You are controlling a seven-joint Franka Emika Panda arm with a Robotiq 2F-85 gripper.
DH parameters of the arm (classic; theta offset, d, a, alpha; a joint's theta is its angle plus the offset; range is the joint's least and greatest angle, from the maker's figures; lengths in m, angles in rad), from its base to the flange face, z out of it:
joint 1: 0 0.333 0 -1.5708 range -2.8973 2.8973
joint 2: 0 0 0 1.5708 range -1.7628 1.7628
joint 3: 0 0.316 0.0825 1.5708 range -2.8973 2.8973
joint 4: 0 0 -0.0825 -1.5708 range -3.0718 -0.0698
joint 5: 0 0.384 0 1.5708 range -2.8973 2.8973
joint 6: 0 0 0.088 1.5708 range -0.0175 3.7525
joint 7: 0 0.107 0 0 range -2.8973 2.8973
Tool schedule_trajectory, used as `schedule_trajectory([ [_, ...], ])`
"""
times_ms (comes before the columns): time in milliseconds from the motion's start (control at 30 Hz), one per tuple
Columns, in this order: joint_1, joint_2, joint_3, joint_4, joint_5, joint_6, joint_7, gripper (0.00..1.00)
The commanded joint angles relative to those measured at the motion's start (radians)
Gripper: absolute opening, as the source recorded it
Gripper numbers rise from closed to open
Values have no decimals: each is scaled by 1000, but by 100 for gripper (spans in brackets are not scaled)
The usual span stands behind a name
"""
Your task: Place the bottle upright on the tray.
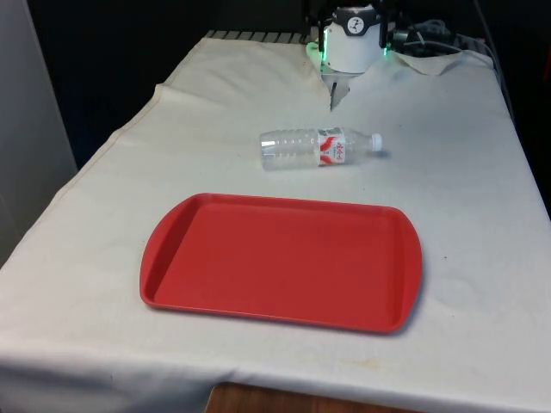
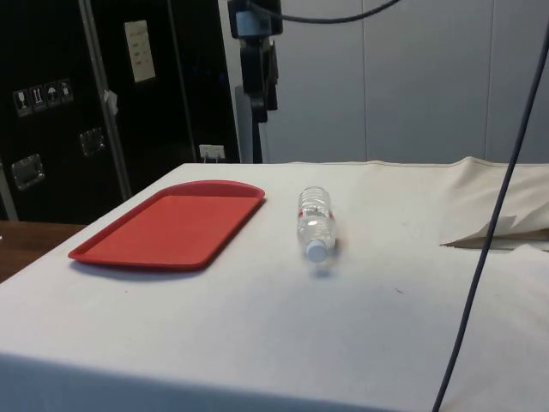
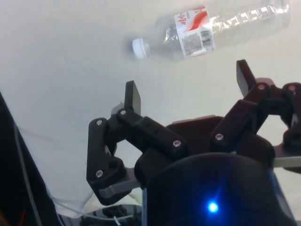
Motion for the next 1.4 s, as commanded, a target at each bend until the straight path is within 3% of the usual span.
schedule_trajectory([
  [0,0,-1,-1,-15,0,25,-5,100],
  [200,-2,-8,-1,-73,-2,75,-16,100],
  [233,-1,0,0,-61,0,59,-14,100],
  [467,-5,-16,-3,-149,-3,145,-33,100],
  [500,-4,-11,-2,-133,0,124,-29,100],
  [767,-8,0,-7,-209,1,229,-56,100],
  [800,-8,-5,-6,-203,0,210,-52,100],
  [933,-7,22,-10,-233,4,279,-68,100],
  [1100,-7,50,-10,-254,6,333,-77,100],
  [1133,-8,48,-10,-249,0,316,-69,100],
  [1167,-7,61,-10,-261,7,352,-80,100],
  [1367,-8,102,-10,-279,10,415,-91,100],
])
